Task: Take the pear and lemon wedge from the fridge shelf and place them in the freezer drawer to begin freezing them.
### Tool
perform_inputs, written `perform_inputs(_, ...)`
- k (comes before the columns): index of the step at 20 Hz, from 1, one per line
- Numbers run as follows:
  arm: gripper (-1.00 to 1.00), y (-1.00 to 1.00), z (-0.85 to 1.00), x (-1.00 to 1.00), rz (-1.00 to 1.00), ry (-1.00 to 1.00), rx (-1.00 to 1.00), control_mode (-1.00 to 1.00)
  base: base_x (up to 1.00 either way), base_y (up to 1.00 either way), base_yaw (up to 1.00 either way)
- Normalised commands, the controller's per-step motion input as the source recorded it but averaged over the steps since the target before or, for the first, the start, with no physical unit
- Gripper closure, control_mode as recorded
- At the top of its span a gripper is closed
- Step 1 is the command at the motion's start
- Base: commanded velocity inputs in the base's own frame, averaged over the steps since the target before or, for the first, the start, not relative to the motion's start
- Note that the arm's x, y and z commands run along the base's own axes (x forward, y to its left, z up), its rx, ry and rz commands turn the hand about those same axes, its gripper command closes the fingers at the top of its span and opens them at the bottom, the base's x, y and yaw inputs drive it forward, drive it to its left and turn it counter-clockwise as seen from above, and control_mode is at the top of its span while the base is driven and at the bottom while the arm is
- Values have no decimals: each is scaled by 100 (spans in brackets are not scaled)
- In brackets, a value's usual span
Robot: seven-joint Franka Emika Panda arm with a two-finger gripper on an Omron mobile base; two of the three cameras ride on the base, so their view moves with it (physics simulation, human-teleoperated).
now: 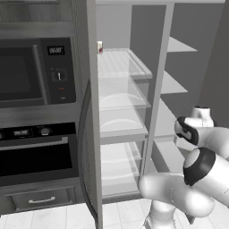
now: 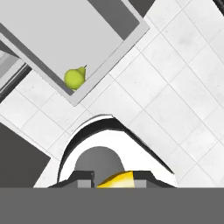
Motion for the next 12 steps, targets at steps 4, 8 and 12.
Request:
perform_inputs(4,100,0,-52,6,0,0,1,-100,0,0,0)
perform_inputs(8,100,0,-53,18,0,0,0,-100,0,0,0)
perform_inputs(12,100,-15,-49,25,0,-2,0,-100,0,0,0)
